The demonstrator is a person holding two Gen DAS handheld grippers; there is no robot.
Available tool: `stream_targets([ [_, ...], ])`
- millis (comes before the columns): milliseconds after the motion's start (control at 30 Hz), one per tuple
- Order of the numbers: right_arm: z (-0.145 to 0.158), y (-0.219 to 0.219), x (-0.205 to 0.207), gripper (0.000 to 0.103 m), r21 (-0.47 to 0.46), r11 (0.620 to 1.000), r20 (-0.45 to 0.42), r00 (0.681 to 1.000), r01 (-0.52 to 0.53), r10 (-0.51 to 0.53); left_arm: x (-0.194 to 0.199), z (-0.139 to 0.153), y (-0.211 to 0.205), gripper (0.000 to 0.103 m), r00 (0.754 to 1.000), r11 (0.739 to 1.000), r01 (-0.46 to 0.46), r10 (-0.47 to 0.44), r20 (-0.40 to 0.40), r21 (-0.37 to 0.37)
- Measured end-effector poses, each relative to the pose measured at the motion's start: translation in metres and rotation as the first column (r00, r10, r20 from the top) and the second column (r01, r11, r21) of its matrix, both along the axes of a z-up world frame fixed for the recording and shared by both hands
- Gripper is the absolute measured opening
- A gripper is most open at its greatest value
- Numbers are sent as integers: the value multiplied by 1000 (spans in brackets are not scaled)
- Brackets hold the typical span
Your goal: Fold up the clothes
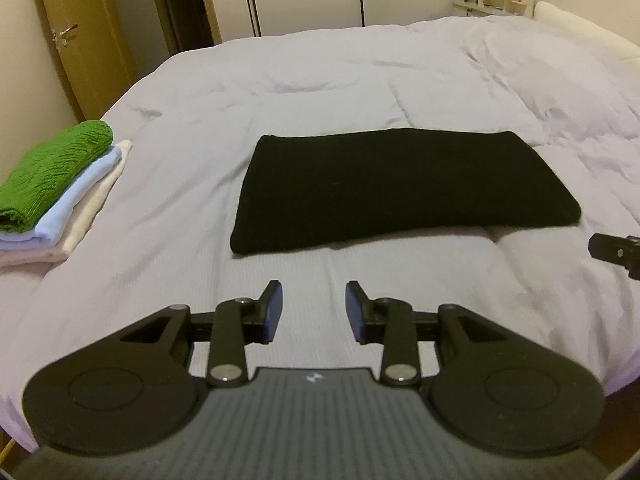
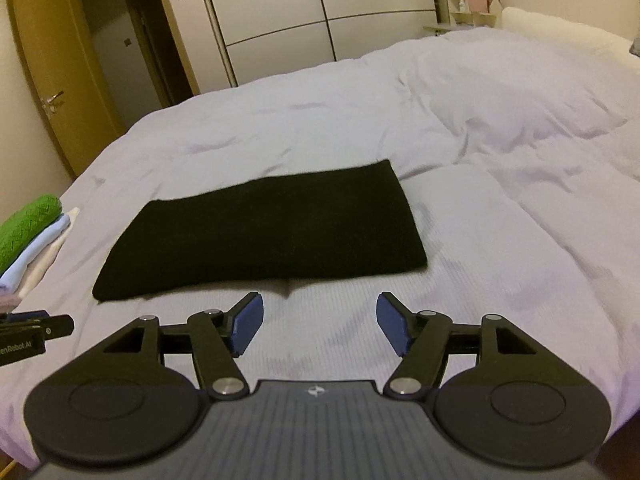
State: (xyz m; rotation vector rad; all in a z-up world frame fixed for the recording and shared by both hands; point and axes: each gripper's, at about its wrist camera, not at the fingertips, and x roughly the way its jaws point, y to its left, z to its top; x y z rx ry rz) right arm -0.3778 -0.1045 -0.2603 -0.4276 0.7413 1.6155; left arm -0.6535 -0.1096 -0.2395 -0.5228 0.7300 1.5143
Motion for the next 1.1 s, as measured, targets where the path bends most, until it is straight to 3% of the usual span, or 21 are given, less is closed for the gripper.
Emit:
stream_targets([
  [300,-2,-25,6,67,-15,1000,-1,1000,12,-12,2,-3,-22,33,1000,1000,14,-15,22,3],
  [567,-7,-18,7,70,-23,1000,0,1000,18,-18,-5,-12,-10,33,998,1000,28,-28,65,4],
  [633,-12,-12,9,71,-32,999,-25,999,23,-24,-7,-16,-3,33,997,999,33,-33,73,1],
  [700,-20,-6,17,70,-39,999,-120,992,37,-42,-9,-20,4,33,996,999,42,-42,83,-1],
  [767,-30,1,30,70,-62,996,-278,957,64,-79,-10,-26,13,33,995,999,51,-50,85,-4],
  [900,-54,17,54,70,-142,982,-509,842,121,-178,-15,-34,33,33,995,998,52,-50,90,-19],
  [1033,-73,34,66,70,-214,964,-621,740,156,-257,-19,-40,49,33,995,998,56,-55,86,-16],
  [1100,-81,40,68,70,-236,957,-651,704,168,-284,-20,-43,58,33,995,998,59,-58,87,-12],
])
